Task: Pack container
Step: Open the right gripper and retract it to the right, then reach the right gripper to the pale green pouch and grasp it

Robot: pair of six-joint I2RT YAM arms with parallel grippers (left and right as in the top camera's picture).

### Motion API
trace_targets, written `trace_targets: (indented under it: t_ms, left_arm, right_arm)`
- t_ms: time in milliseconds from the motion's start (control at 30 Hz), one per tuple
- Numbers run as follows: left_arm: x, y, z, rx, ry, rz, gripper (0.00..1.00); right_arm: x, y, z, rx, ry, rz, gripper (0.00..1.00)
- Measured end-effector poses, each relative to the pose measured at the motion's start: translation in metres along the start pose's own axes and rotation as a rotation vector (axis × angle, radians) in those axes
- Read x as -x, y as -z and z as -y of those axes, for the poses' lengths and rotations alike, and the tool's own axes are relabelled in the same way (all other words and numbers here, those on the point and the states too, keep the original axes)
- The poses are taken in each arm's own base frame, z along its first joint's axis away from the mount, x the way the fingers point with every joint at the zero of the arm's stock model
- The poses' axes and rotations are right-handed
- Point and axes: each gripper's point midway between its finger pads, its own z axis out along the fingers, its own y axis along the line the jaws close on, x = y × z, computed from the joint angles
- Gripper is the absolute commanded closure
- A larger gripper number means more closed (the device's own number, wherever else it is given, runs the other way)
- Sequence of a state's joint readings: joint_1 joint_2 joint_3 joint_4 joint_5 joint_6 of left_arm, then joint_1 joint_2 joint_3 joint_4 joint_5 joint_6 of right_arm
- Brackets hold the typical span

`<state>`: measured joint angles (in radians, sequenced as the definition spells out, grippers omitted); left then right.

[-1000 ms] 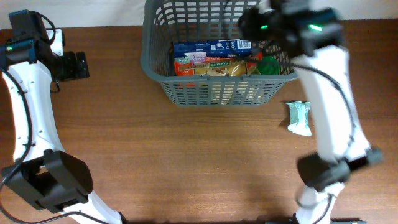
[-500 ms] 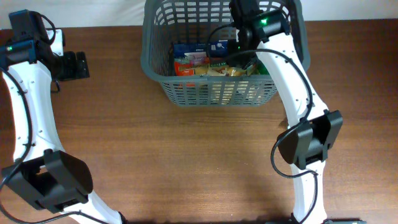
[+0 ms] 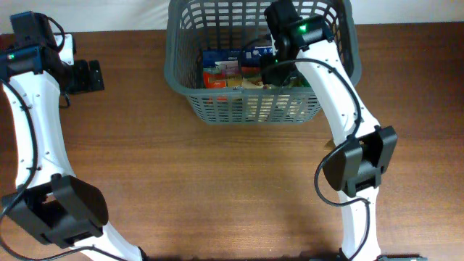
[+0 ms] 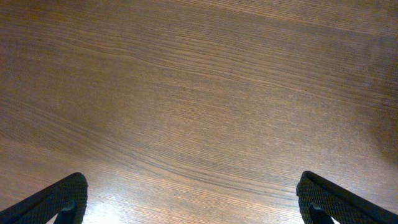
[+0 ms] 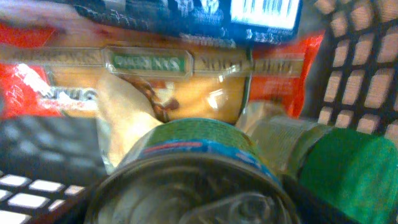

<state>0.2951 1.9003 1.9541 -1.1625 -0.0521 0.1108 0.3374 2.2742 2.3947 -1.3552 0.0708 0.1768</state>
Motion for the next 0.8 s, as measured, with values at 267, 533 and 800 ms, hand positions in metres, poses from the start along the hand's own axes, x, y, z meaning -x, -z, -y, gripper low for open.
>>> trace_targets:
  t_ms: [267,533,800]
  left_arm:
    - [0.000,0.000,0.000,0.000,0.000,0.000,0.01]
    - [0.000,0.000,0.000,0.000,0.000,0.000,0.01]
    - [0.000,0.000,0.000,0.000,0.000,0.000,0.01]
  right_arm:
    - [0.046,0.142,0.002,0.057,0.008,0.362,0.01]
    - [0.022,0.275,0.075,-0.115,-0.097,0.620,0.01]
    - [-0.035,0.282,0.279,-0.352,-0.568,0.560,0.01]
